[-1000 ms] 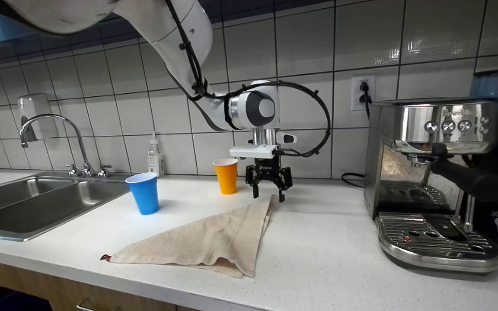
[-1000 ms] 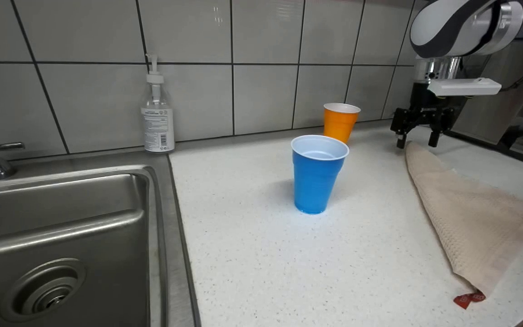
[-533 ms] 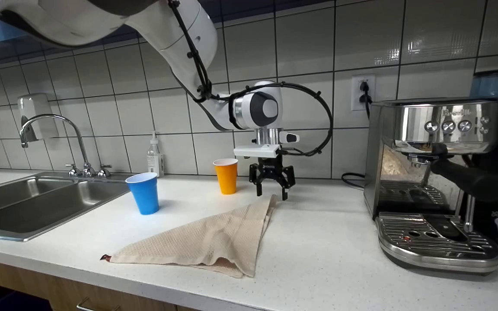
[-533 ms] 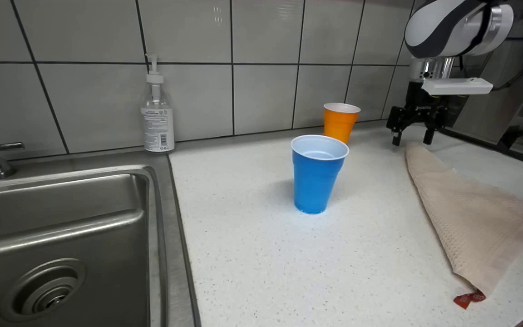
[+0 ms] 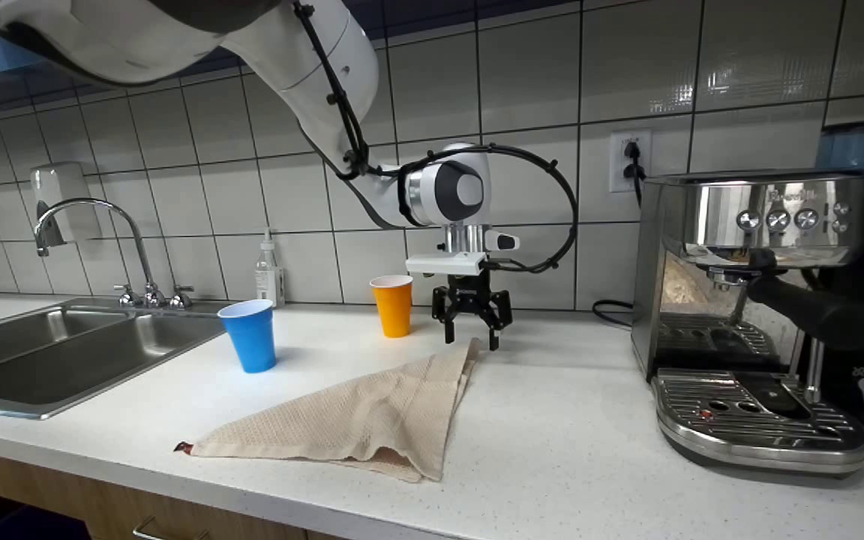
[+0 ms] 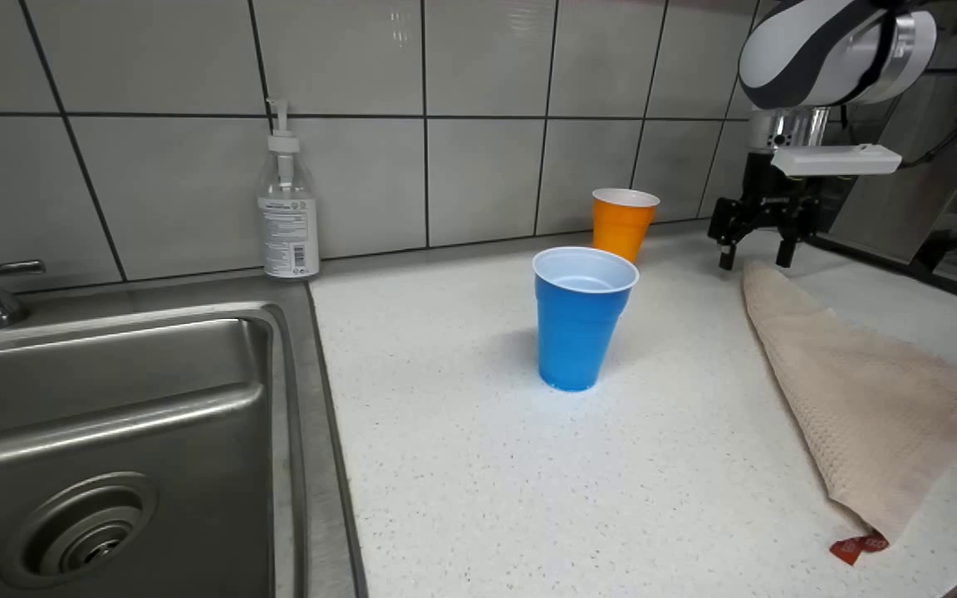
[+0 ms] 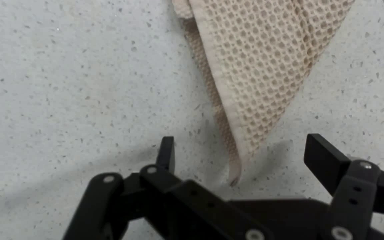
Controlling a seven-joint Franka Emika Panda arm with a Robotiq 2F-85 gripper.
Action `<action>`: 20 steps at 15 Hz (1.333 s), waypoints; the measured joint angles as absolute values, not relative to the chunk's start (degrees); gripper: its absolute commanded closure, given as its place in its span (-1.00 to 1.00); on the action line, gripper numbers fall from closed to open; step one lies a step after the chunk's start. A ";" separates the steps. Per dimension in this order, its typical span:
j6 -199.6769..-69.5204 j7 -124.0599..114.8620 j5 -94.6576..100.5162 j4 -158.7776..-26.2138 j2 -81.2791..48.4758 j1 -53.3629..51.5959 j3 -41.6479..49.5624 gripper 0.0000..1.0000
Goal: Fold the towel
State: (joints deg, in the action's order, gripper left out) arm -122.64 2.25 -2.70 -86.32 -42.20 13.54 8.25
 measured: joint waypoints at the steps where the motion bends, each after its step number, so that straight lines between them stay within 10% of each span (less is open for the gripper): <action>1: -122.56 2.25 -2.70 -86.32 -42.24 13.54 8.25 -1.00; 2: -122.47 2.25 -2.70 -86.32 -42.24 13.54 8.25 -0.50; 12: -122.45 2.27 -2.57 -86.33 -42.24 13.54 8.29 0.94; 20: -122.49 2.26 -2.56 -86.15 -42.25 13.56 8.98 0.99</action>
State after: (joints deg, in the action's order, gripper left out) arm -122.49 2.26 -2.56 -86.15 -42.25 13.56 8.98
